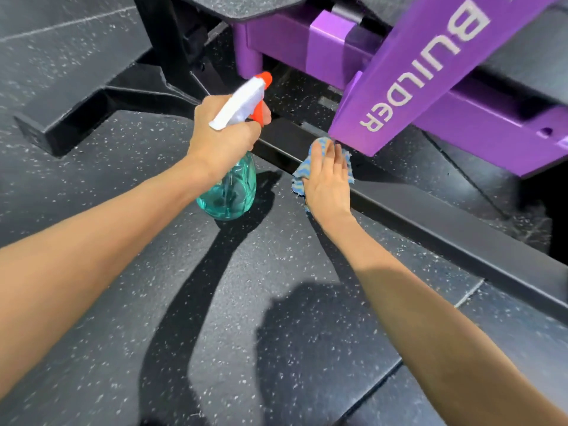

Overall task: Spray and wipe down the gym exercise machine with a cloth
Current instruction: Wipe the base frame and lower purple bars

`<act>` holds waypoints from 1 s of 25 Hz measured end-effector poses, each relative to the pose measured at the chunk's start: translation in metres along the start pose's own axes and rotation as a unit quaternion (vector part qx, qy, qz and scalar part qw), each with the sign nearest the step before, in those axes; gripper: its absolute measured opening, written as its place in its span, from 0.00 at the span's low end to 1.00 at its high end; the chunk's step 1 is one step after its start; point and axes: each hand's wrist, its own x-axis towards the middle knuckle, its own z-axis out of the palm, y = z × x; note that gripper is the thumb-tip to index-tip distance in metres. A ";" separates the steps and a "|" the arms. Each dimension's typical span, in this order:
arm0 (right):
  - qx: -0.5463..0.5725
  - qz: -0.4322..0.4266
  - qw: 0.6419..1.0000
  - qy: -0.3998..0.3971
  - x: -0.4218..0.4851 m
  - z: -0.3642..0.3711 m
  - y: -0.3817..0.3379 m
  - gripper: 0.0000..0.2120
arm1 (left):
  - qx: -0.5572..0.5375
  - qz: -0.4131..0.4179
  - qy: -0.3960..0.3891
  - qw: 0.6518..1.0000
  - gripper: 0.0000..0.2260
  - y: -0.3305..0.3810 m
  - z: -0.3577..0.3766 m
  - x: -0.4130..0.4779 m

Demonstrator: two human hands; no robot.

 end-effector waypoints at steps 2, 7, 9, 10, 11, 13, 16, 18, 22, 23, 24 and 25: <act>0.014 0.007 1.000 0.007 -0.017 -0.005 0.021 0.34 | 0.018 0.013 -0.020 1.000 0.12 0.014 0.008 -0.008; 0.045 0.055 0.997 0.014 -0.069 -0.003 0.091 0.35 | 0.028 0.031 -0.089 0.995 0.17 0.033 0.029 -0.027; 0.061 0.107 0.992 -0.004 -0.097 -0.006 0.126 0.35 | 0.042 0.023 -0.126 0.991 0.18 0.031 0.039 -0.037; 0.066 0.136 0.988 -0.014 -0.114 -0.008 0.146 0.35 | 0.060 0.022 -0.152 0.986 0.19 0.030 0.046 -0.041; 0.071 0.160 0.984 -0.026 -0.129 -0.010 0.165 0.36 | 0.085 0.021 -0.178 0.980 0.19 0.029 0.052 -0.046; 0.084 0.186 0.978 -0.043 -0.144 -0.017 0.191 0.37 | 0.123 0.018 -0.221 0.967 0.19 0.034 0.062 -0.053; 0.086 0.174 0.977 -0.091 -0.123 -0.023 0.184 0.40 | 0.137 0.019 -0.260 0.956 0.19 0.049 0.075 -0.059; 0.099 0.112 0.983 -0.109 -0.095 -0.022 0.159 0.40 | 0.161 0.030 -0.284 0.945 0.17 0.061 0.089 -0.063; 0.150 0.017 0.983 -0.102 -0.066 -0.020 0.150 0.39 | 0.215 0.080 -0.337 0.913 0.16 0.084 0.128 -0.071; 0.168 0.001 0.983 -0.078 -0.075 -0.018 0.162 0.40 | 0.211 0.088 -0.348 0.909 0.15 0.089 0.137 -0.071; 0.178 -0.004 0.983 -0.053 -0.090 -0.014 0.176 0.42 | 0.203 0.092 -0.354 0.908 0.12 0.093 0.145 -0.070; 0.174 0.011 0.984 -0.037 -0.109 -0.010 0.191 0.43 | 0.196 0.097 -0.358 0.908 0.10 0.097 0.151 -0.067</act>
